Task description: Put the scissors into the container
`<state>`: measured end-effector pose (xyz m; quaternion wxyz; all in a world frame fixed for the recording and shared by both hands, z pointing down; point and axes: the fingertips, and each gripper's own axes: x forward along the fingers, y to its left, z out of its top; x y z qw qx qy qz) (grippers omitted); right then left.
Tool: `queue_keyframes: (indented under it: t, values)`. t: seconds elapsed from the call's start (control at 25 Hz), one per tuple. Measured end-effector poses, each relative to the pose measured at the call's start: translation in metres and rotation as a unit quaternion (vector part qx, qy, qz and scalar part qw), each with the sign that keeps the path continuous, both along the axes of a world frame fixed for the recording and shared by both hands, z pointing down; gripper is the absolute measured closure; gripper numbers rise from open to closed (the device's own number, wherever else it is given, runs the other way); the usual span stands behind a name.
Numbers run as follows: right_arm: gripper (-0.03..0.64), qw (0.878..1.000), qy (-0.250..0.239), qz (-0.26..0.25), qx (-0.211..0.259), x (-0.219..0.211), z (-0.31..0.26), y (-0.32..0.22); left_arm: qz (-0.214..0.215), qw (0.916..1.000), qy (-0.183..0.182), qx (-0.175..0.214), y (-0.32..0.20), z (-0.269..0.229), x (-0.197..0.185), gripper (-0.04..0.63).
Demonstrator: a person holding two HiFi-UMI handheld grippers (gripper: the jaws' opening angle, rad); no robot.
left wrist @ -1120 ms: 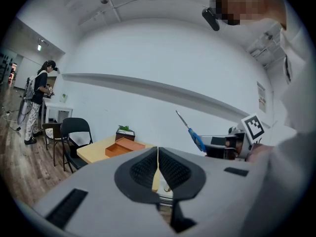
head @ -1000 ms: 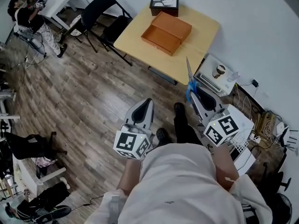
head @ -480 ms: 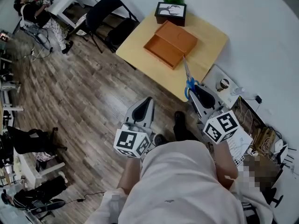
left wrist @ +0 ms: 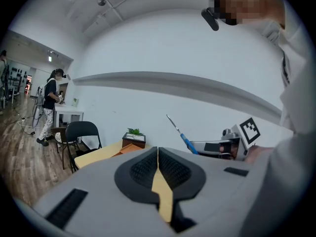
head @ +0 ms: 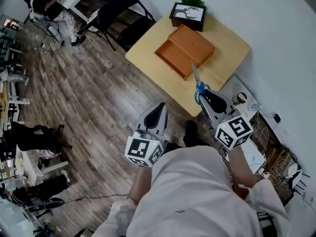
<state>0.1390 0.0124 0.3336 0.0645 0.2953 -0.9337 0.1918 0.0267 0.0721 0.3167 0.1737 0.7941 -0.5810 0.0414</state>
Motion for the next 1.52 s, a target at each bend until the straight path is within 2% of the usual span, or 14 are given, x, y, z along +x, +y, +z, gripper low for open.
queue_keyframes:
  t: [0.4,0.76,1.2,1.52]
  values:
    - [0.534,0.999,0.004,-0.029,-0.030,-0.006,0.021,-0.015,-0.023,0.9996,-0.007,-0.013,-0.006,0.005,0.003,0.588]
    - [0.534,0.998,0.042,-0.035,-0.034,-0.038,0.040,-0.045,-0.038,0.9989,0.008,-0.027,-0.026,0.020,-0.035,0.588]
    - [0.535,0.994,0.105,-0.025,-0.024,-0.086,0.063,-0.111,0.009,0.9992,0.022,-0.032,-0.106,0.033,-0.087,0.588]
    - [0.535,0.987,0.156,-0.021,-0.033,-0.107,0.096,-0.151,0.054,0.9968,0.041,-0.043,-0.155,0.052,-0.105,0.588]
